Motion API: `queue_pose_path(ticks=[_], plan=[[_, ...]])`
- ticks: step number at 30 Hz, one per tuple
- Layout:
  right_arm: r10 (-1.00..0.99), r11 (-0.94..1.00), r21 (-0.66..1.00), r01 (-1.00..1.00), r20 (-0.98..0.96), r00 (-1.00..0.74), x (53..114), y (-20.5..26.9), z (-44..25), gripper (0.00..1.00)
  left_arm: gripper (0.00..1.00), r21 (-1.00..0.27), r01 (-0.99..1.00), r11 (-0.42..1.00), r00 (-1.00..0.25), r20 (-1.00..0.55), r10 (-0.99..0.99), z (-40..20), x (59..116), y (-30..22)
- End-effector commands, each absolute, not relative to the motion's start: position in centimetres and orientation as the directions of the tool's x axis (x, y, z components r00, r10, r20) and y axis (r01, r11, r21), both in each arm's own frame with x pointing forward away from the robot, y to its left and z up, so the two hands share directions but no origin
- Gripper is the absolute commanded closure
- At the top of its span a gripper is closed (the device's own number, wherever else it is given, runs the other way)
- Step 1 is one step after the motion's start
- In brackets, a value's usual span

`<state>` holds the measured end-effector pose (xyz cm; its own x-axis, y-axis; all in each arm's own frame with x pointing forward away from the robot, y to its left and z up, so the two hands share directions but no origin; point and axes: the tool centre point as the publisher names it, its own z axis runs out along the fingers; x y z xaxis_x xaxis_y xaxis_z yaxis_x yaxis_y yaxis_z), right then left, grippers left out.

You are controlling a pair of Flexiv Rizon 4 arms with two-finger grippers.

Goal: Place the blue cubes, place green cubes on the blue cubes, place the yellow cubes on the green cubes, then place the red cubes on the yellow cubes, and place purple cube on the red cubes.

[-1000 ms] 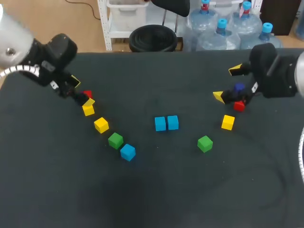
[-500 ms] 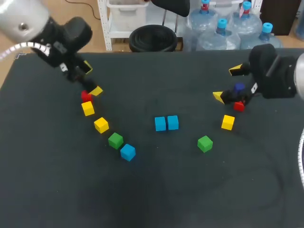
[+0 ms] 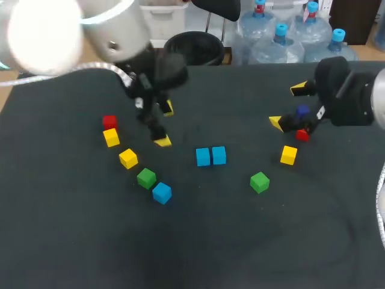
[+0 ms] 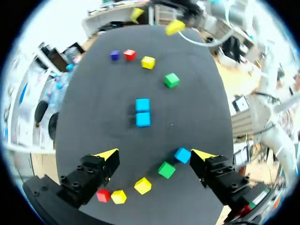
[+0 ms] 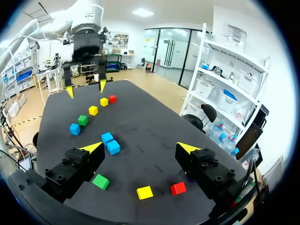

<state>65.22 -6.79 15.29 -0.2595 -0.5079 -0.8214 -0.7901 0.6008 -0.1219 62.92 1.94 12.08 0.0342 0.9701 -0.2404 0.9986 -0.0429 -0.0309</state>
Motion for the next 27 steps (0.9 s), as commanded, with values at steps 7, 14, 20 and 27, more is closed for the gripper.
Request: queue_pose_path(ticks=[7,14,20,27], plan=[[-0.511,0.711,-0.231,-0.664,-0.819,-0.262,65.0,-6.5,15.2,0.0,0.0,-0.277,0.804,-0.525,0.594,0.371,0.714,7.2,59.9,1.5],[-0.511,0.711,-0.231,-0.664,-0.819,-0.262,65.0,-6.5,15.2,0.0,0.0,-0.19,0.818,-0.542,0.569,0.401,0.718,5.6,59.7,2.6],[-0.511,0.711,-0.231,-0.664,-0.819,-0.262,65.0,-6.5,15.2,0.0,0.0,-0.124,0.836,-0.534,0.537,0.385,0.751,5.1,59.0,3.2],[-0.511,0.711,-0.231,-0.664,-0.819,-0.262,65.0,-6.5,15.2,0.0,0.0,-0.058,0.891,-0.45,0.443,0.322,0.837,4.2,57.1,4.0]])
